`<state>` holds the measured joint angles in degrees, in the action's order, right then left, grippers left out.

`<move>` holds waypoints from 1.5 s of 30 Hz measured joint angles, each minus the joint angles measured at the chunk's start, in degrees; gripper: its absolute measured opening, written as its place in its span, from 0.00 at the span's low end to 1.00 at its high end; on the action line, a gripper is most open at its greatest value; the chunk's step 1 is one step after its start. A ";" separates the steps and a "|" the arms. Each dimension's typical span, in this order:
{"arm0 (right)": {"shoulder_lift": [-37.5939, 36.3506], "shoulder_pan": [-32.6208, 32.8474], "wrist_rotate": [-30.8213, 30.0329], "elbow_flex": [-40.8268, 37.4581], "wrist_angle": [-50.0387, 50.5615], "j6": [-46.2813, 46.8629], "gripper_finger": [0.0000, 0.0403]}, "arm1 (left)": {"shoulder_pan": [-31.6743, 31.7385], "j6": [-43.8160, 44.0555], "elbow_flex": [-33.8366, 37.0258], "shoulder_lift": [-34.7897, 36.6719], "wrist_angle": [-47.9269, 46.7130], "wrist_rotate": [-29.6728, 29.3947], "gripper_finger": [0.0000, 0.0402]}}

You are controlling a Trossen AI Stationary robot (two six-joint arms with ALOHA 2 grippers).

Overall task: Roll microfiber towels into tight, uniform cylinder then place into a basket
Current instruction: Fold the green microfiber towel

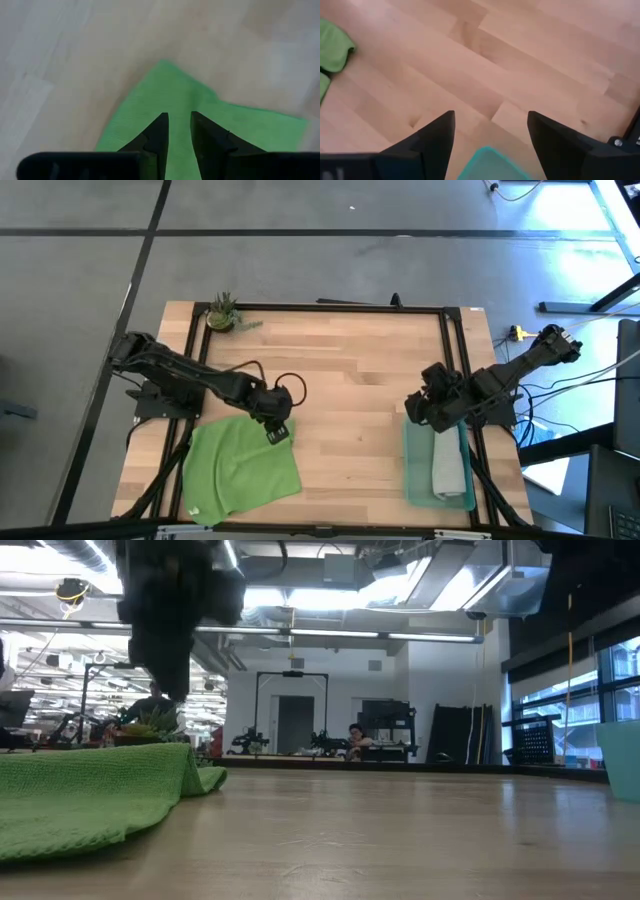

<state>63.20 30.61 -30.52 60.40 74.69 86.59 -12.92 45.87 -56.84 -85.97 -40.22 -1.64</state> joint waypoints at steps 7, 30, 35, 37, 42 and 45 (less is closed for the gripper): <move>-1.96 -1.49 0.02 0.00 -0.31 -0.94 0.62 | -0.06 -1.40 3.01 -4.88 2.35 1.09 0.19; -2.01 -1.59 0.11 0.00 -0.24 -2.96 0.62 | 10.83 -24.71 4.22 -16.95 30.85 2.57 0.19; -2.01 -1.59 0.09 0.00 -0.26 -2.96 0.62 | 17.19 -28.92 4.39 -17.16 35.69 0.71 0.19; -2.01 -1.59 0.11 0.00 -0.24 -2.96 0.62 | 19.57 -31.11 4.37 -17.16 36.76 0.73 0.19; -2.01 -1.59 0.09 0.00 -0.26 -2.96 0.62 | 25.09 -32.09 3.84 -16.64 38.08 0.78 0.19; -2.01 -1.59 -0.07 0.00 -0.26 -2.96 0.62 | 27.01 -30.67 2.14 -13.79 37.93 0.77 0.19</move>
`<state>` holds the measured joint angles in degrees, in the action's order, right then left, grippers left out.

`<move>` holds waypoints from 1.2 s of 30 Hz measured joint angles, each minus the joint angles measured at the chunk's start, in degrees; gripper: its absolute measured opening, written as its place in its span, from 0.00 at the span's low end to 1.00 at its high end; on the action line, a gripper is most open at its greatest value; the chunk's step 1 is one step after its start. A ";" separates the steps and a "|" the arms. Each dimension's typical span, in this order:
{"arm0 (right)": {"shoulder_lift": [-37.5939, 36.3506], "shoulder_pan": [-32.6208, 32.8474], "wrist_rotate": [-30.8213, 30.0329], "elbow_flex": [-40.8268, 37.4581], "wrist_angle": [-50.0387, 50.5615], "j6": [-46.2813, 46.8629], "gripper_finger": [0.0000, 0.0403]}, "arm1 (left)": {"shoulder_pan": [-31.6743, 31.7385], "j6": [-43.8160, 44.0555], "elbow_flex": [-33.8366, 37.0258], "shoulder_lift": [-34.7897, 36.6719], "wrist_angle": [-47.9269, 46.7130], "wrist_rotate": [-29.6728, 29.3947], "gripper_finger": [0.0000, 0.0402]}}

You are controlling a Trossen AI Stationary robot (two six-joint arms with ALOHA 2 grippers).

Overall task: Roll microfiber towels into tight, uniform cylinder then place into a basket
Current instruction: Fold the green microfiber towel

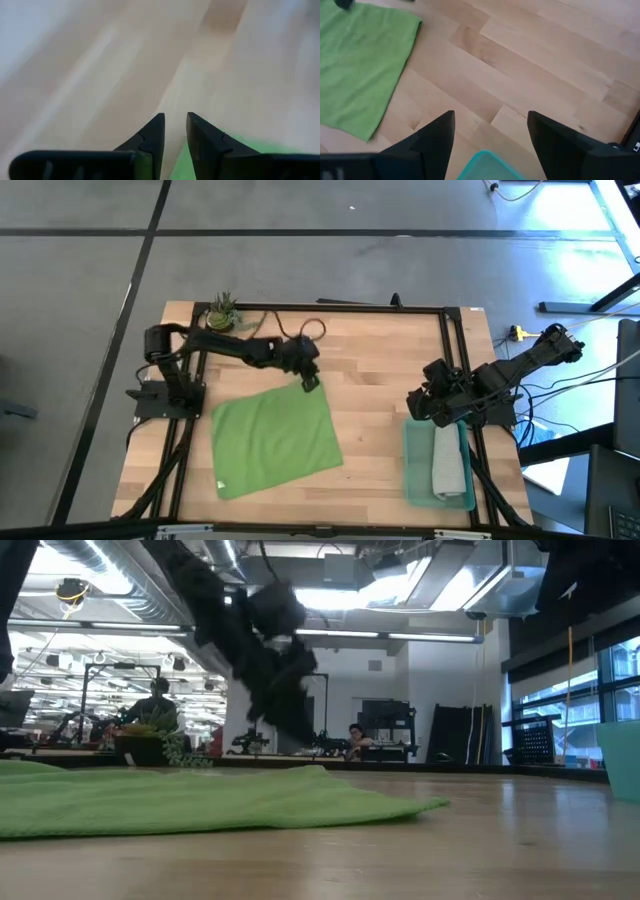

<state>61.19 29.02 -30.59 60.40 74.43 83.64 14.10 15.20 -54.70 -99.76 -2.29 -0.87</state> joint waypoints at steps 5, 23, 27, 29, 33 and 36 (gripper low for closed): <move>0.00 0.00 -1.30 0.00 -0.49 -0.19 0.62 | -0.75 -0.62 -1.39 9.00 -3.05 0.35 0.19; 5.17 -11.87 4.55 -0.02 -27.45 -32.61 0.62 | -22.22 41.50 -1.39 25.97 -52.65 -0.75 0.19; 7.32 -15.98 14.84 -0.02 -36.25 -42.09 0.62 | -26.94 51.71 -1.15 25.66 -55.38 0.77 0.19; 9.06 -18.24 19.34 -0.02 -38.52 -46.12 0.62 | -28.84 55.65 -0.34 25.46 -55.30 1.42 0.19; 14.04 -22.68 26.05 -0.02 -42.10 -51.69 0.62 | -32.44 62.81 2.30 25.50 -54.90 3.40 0.19; 19.11 -24.40 28.62 -0.02 -47.20 -56.78 0.62 | -35.01 66.85 4.65 25.48 -55.11 3.01 0.19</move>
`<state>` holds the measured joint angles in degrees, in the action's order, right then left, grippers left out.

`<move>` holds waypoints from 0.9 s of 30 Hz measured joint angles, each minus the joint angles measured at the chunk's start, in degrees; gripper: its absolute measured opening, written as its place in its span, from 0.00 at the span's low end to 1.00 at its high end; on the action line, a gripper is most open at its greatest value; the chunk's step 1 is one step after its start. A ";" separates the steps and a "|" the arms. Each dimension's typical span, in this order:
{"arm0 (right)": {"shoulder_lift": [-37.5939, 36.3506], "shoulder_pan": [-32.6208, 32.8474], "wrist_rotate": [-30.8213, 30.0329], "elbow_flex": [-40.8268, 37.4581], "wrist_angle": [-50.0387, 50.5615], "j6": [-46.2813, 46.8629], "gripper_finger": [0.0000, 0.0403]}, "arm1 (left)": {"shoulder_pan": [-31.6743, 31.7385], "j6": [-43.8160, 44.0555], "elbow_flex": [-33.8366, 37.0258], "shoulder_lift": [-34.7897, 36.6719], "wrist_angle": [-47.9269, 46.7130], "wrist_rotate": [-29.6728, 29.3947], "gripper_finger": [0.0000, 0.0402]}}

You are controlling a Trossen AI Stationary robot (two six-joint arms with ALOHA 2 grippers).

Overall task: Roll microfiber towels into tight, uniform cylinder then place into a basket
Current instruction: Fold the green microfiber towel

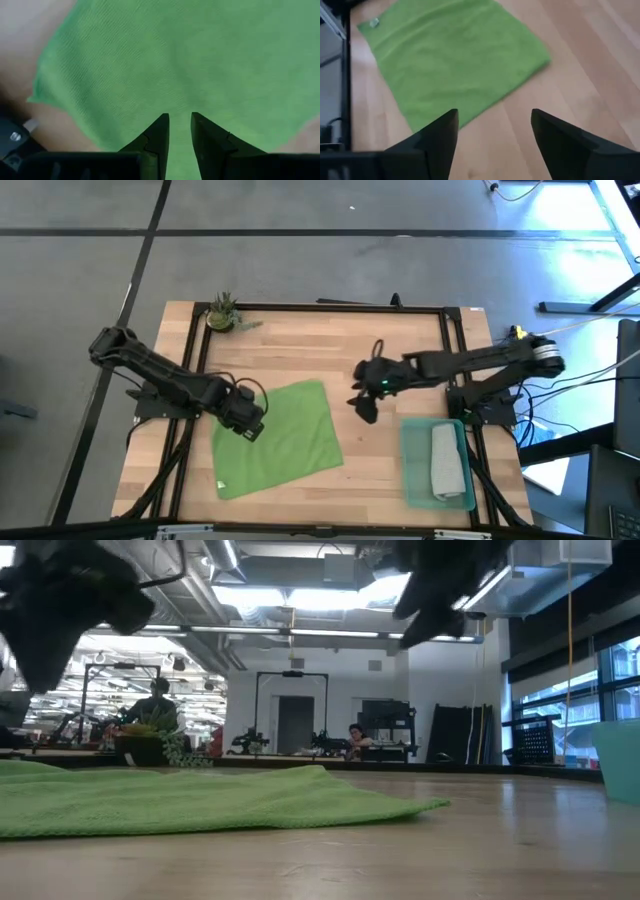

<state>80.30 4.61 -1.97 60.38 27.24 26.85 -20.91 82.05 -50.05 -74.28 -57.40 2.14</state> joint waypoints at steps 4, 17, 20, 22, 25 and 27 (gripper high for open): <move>6.94 -0.14 1.79 0.00 -7.24 -6.80 0.62 | -2.19 4.38 3.55 0.00 0.06 -0.12 0.19; 20.78 -1.19 4.93 0.00 -15.65 -14.04 0.62 | -2.90 7.86 15.17 0.02 12.99 -0.32 0.19; 23.24 -1.13 7.27 -0.02 -17.97 -15.56 0.62 | -2.90 7.88 17.03 0.02 15.11 -0.02 0.19; 24.42 -1.13 10.39 0.00 -20.27 -15.81 0.62 | -2.90 7.92 17.79 0.04 15.51 0.41 0.19; 26.64 -1.36 14.19 0.00 -22.71 -17.36 0.62 | -2.88 7.94 18.67 0.03 16.31 0.45 0.19; 28.17 -1.80 16.69 0.00 -24.71 -18.67 0.62 | -2.88 7.92 18.97 0.09 16.84 0.49 0.19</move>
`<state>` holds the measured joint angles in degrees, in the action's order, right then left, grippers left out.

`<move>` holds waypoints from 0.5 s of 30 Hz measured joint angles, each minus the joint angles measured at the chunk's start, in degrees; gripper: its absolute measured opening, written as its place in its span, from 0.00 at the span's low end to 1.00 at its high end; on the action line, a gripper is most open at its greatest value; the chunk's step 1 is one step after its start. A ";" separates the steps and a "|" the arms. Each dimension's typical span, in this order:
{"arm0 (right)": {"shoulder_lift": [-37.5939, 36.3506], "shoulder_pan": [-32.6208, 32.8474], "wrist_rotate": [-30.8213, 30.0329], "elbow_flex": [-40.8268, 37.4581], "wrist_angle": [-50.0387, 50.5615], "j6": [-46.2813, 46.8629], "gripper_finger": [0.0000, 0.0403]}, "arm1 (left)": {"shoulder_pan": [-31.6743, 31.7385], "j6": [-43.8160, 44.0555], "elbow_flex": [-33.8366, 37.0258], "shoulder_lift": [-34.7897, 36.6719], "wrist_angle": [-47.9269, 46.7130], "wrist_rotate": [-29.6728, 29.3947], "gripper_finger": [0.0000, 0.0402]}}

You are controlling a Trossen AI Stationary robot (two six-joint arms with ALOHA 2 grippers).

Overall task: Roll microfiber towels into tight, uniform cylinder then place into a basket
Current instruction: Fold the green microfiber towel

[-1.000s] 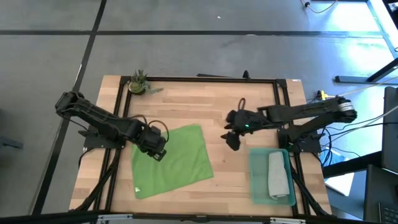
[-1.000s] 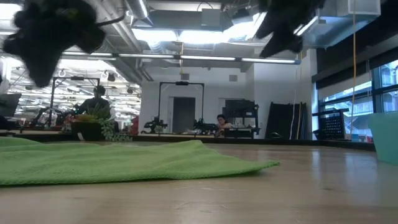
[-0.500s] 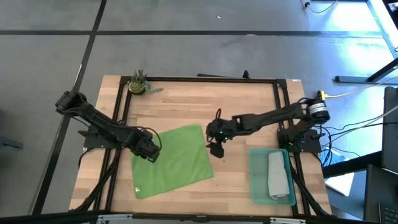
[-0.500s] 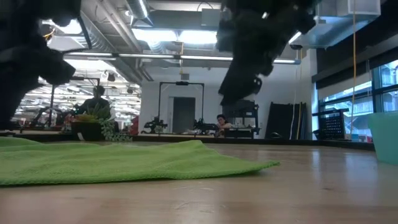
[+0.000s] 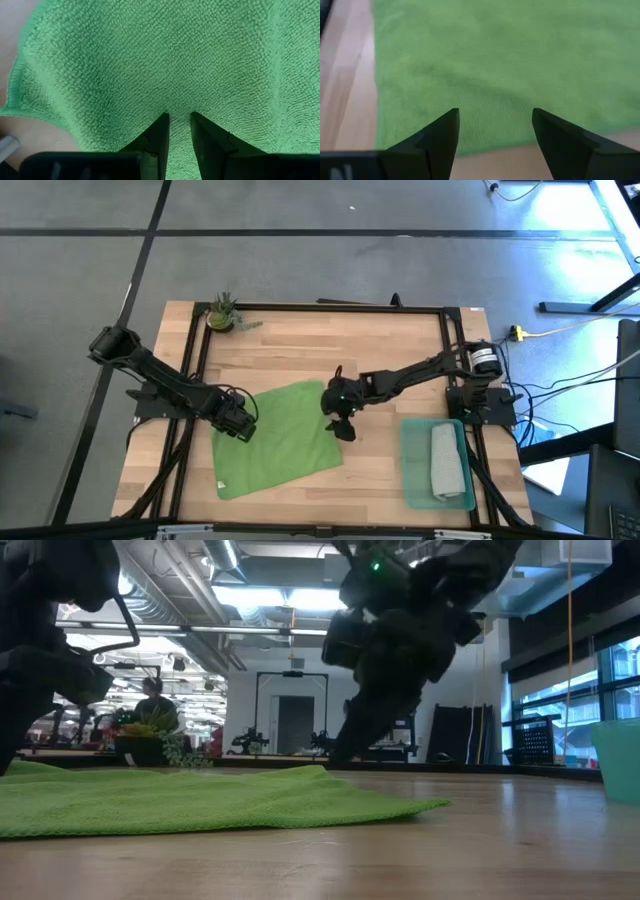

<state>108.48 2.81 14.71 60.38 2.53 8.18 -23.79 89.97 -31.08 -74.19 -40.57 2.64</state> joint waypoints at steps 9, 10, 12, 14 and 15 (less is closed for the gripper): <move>3.60 -1.61 3.18 0.04 -1.23 0.09 0.62 | 0.00 -0.05 0.12 0.00 1.55 0.11 0.19; 3.60 -1.79 2.99 0.04 -1.25 0.08 0.62 | 0.00 -0.15 0.12 0.00 2.49 0.11 0.19; 3.59 -2.17 1.56 0.07 -1.23 0.11 0.62 | -0.18 -1.30 0.22 -0.03 4.92 0.57 0.19; 3.53 -2.84 -0.92 0.07 -1.14 0.13 0.62 | -0.31 -2.73 0.23 -0.07 7.83 1.67 0.19; 3.51 -3.24 -2.27 0.08 -1.05 0.13 0.62 | -0.43 -3.13 0.23 -0.07 9.10 1.92 0.19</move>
<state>111.99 -0.42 12.44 60.46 1.48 8.32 -24.22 86.84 -30.85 -74.26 -31.47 4.56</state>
